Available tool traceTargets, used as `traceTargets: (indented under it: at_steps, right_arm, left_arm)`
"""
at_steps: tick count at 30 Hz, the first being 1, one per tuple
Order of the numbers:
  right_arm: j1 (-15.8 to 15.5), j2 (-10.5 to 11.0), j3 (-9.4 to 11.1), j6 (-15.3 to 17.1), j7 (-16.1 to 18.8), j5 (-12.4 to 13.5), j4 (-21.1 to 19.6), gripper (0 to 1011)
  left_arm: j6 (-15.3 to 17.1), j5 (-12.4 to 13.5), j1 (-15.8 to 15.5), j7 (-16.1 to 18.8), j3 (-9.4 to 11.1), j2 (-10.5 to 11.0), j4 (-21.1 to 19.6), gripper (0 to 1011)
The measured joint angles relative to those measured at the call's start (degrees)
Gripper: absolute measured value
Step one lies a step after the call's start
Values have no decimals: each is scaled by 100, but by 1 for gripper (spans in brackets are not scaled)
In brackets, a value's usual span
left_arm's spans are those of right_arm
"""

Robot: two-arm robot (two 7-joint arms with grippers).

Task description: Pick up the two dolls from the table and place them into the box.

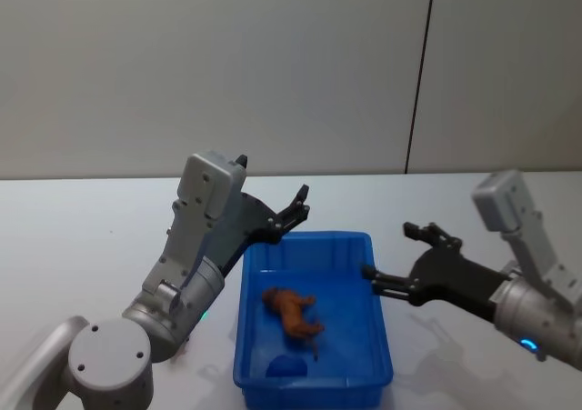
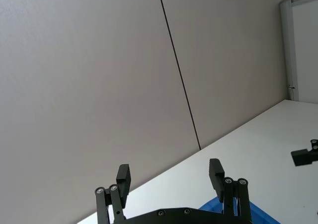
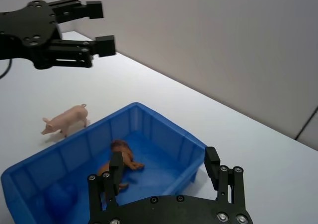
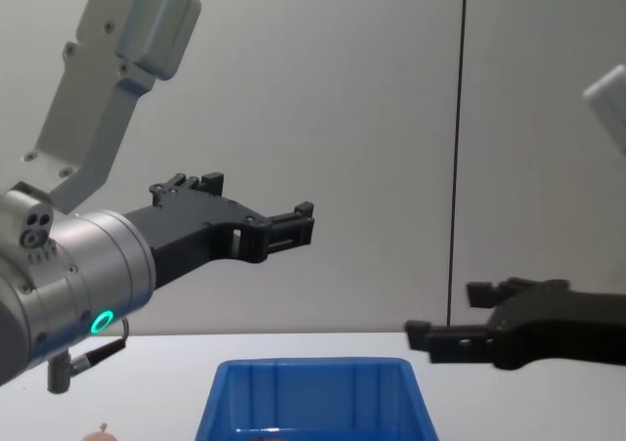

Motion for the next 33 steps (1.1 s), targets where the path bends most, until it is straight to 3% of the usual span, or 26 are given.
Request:
traceTargets:
  at_steps: [18,25,33]
  right_arm:
    - [-338,438,338,2,-314,583,-122,1001]
    - [-398,511,393,2,-364,688,-141,1001]
    - [-438,561,430,-1,-398,761,-156,1001]
  left_arm:
    - [43,35,43,-1,-21,57,-62,1001]
    - [351,47,246,130,-90,279,-363,1001]
    - [920,-206,652,522,-202,644,-859,1001]
